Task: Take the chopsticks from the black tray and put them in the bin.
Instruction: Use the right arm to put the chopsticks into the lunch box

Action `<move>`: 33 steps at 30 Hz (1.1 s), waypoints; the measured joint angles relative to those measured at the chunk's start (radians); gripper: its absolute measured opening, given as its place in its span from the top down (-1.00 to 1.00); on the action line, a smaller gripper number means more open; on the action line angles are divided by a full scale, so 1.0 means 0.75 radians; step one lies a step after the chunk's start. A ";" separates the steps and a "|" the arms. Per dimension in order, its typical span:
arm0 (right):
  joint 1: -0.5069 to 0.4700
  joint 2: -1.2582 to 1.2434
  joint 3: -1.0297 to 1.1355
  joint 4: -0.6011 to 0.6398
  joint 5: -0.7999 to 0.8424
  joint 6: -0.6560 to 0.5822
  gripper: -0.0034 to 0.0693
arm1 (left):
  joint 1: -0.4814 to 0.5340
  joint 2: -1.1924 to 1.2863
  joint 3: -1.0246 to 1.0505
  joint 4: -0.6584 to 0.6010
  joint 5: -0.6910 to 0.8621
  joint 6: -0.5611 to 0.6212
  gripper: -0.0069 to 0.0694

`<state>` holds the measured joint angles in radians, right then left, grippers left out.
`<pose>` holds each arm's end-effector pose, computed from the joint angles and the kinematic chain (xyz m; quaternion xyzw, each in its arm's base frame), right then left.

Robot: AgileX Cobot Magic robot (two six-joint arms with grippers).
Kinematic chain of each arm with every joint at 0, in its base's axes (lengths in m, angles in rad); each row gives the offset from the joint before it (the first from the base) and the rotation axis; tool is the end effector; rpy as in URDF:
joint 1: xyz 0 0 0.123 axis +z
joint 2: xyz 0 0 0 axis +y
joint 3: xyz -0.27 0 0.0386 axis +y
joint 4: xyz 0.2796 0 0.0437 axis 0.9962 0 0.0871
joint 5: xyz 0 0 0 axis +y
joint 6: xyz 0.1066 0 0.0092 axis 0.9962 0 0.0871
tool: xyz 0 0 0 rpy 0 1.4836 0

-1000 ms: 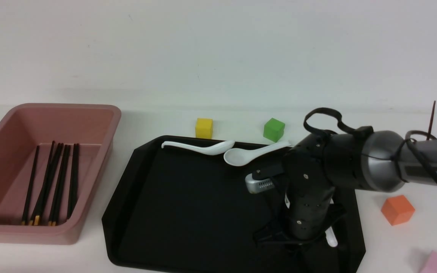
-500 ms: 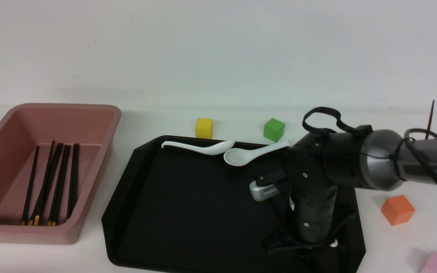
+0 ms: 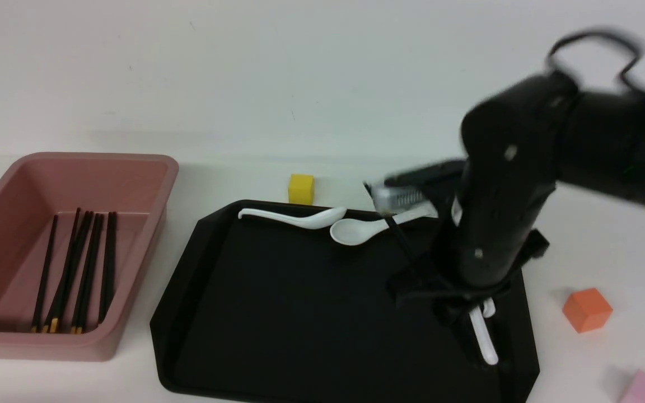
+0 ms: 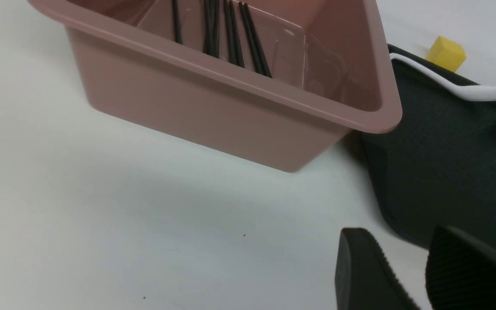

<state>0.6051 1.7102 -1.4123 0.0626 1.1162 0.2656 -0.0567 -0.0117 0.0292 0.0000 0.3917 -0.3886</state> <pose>0.3104 0.2220 0.2411 -0.1575 0.9796 0.0781 0.0978 0.1112 -0.0063 0.1633 -0.1340 0.8002 -0.1291 0.5702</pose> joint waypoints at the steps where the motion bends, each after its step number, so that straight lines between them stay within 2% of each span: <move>1: 0.000 -0.010 -0.026 0.047 -0.004 -0.021 0.59 | 0.000 0.000 0.000 0.000 0.000 0.000 0.19; 8: 0.050 0.064 -0.322 0.575 -0.159 -0.346 0.59 | 0.000 0.000 0.000 0.000 0.000 0.000 0.19; 13: 0.175 0.293 -0.590 0.874 -0.300 -0.547 0.59 | 0.000 0.000 0.000 0.000 0.000 0.000 0.19; 19: 0.312 0.580 -0.774 1.159 -0.660 -0.810 0.59 | 0.000 0.000 0.000 0.000 0.000 0.000 0.19; 26: 0.418 0.811 -0.792 1.509 -1.127 -1.154 0.58 | 0.000 0.000 0.000 0.000 0.000 0.000 0.19; 30: 0.429 0.877 -0.792 1.632 -1.232 -1.313 0.47 | 0.000 0.000 0.000 0.000 0.000 0.000 0.19; 33: 0.429 0.888 -0.792 1.652 -1.251 -1.390 0.36 | 0.000 0.000 0.000 0.000 0.000 0.000 0.19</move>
<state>0.9266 2.3760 -2.0061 1.3014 0.1776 -0.7765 -0.0567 -0.0117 0.0292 0.0000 0.3917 -0.3886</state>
